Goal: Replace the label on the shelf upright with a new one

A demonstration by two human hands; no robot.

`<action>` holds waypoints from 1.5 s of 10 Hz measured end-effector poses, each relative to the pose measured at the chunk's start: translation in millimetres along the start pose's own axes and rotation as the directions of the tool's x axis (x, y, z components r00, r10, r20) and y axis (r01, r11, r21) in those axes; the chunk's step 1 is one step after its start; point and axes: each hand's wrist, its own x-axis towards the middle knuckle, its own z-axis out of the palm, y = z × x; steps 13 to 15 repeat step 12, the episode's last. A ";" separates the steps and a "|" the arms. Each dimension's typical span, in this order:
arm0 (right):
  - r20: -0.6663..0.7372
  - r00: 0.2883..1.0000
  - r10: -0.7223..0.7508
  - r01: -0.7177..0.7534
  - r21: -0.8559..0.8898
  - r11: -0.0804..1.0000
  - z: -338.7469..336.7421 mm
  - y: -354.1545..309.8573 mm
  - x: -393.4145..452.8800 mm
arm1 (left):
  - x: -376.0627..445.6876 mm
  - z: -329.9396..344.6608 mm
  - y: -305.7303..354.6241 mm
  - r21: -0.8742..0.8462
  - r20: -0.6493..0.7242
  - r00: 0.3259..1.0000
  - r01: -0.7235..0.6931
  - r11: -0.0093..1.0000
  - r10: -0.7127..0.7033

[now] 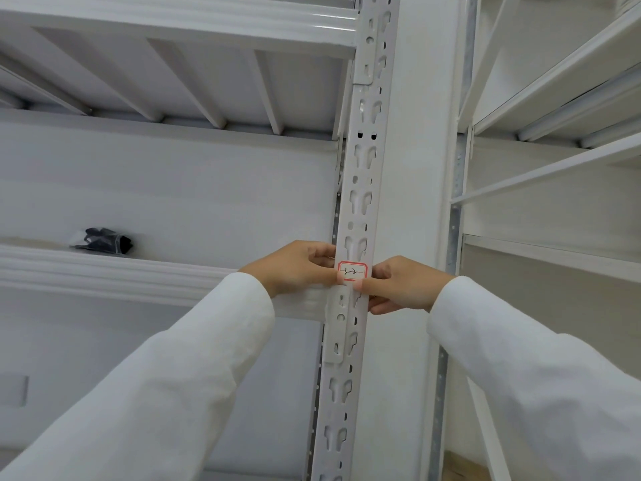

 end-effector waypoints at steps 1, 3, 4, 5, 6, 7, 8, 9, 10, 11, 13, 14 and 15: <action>0.031 0.999 0.020 -0.022 0.069 0.997 -1.0 -0.7 -2.4 | 0.7 -1.0 -0.8 0.003 -0.039 0.999 0.003 1.000 -0.003; -0.095 0.992 0.087 -0.080 0.076 0.994 4.9 -8.2 0.0 | 0.5 3.9 0.6 0.022 -0.106 0.994 -0.015 1.000 0.017; -0.053 0.996 0.077 -0.072 0.095 0.993 3.3 -10.4 -3.4 | 0.5 3.8 0.0 0.027 -0.107 0.994 -0.005 1.000 0.008; -0.018 0.997 0.076 -0.073 0.121 0.990 0.6 -8.6 -4.1 | 0.1 3.2 0.4 0.027 -0.104 0.995 -0.001 1.000 0.003; 0.002 0.998 0.066 -0.066 0.167 0.984 1.3 -4.8 -3.8 | 1.2 1.8 -1.2 0.013 -0.083 0.997 0.008 1.000 -0.007; 0.016 0.999 0.035 -0.037 0.165 0.986 1.7 -0.4 -2.8 | 2.2 -0.6 -2.4 0.007 -0.063 0.998 0.008 1.000 -0.007; 0.025 0.999 0.019 -0.022 0.112 0.993 4.0 0.4 -3.8 | 1.4 -0.4 -1.4 0.005 -0.036 0.999 0.004 1.000 -0.003; 0.005 1.000 0.006 -0.007 0.067 0.998 4.4 0.3 -4.7 | -2.5 2.1 -0.1 0.012 -0.030 0.999 -0.016 1.000 0.017; 0.036 0.999 0.004 -0.002 -0.058 0.998 5.2 1.1 -13.1 | -11.2 5.7 1.3 0.121 -0.002 0.998 -0.064 0.991 0.064; -0.063 0.997 -0.040 0.033 -0.112 0.993 4.9 11.3 -35.3 | -30.4 13.4 -5.6 0.455 0.009 0.990 -0.132 0.881 0.144; -0.339 0.933 -0.124 0.183 0.148 0.972 -1.0 18.8 -70.9 | -59.0 19.0 -21.1 0.510 -0.149 0.971 -0.087 0.856 0.187; -0.339 0.933 -0.124 0.183 0.148 0.972 -1.0 18.8 -70.9 | -59.0 19.0 -21.1 0.510 -0.149 0.971 -0.087 0.856 0.187; -0.339 0.933 -0.124 0.183 0.148 0.972 -1.0 18.8 -70.9 | -59.0 19.0 -21.1 0.510 -0.149 0.971 -0.087 0.856 0.187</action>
